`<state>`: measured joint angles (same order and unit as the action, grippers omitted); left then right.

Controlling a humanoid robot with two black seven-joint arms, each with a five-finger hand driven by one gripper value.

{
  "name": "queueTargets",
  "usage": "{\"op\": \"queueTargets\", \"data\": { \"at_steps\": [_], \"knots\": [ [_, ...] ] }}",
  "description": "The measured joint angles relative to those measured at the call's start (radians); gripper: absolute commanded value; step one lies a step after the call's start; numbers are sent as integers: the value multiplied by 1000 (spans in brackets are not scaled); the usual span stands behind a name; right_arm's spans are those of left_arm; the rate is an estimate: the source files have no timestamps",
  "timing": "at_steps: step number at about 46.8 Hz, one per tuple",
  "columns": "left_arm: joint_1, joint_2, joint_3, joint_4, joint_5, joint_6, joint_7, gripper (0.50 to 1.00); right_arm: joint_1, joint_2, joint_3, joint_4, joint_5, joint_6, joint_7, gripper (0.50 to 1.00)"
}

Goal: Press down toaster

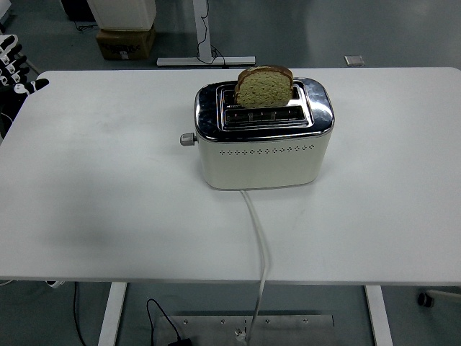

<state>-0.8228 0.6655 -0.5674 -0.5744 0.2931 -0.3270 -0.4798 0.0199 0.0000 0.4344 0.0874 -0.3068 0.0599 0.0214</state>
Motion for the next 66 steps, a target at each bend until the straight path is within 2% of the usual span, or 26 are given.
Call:
{"op": "queueTargets", "data": {
  "at_steps": [4, 13, 20, 27, 43, 47, 54, 66],
  "knots": [
    [0, 25, 4, -42, 12, -4, -1, 1000, 0, 0, 0, 0, 0, 0, 0, 998],
    [3, 29, 7, -123, 93, -7, 13, 1000, 0, 0, 0, 0, 0, 0, 0, 998],
    [18, 37, 11, -180, 195, 7, 77, 1000, 0, 0, 1, 0, 0, 0, 0, 998],
    [43, 52, 12, -200, 254, 8, 83, 1000, 0, 0, 0, 0, 0, 0, 0, 998],
    [71, 148, 11, -327, 469, -15, 74, 1000, 0, 0, 1, 0, 0, 0, 0, 998],
    [71, 168, 11, -363, 545, -25, 49, 1000, 0, 0, 0, 0, 0, 0, 0, 998],
    [68, 173, 10, -388, 724, -25, 7, 1000, 0, 0, 0, 0, 0, 0, 0, 998],
    [65, 174, 10, -462, 875, -22, 2, 1000, 0, 0, 0, 0, 0, 0, 0, 998]
  ]
}}
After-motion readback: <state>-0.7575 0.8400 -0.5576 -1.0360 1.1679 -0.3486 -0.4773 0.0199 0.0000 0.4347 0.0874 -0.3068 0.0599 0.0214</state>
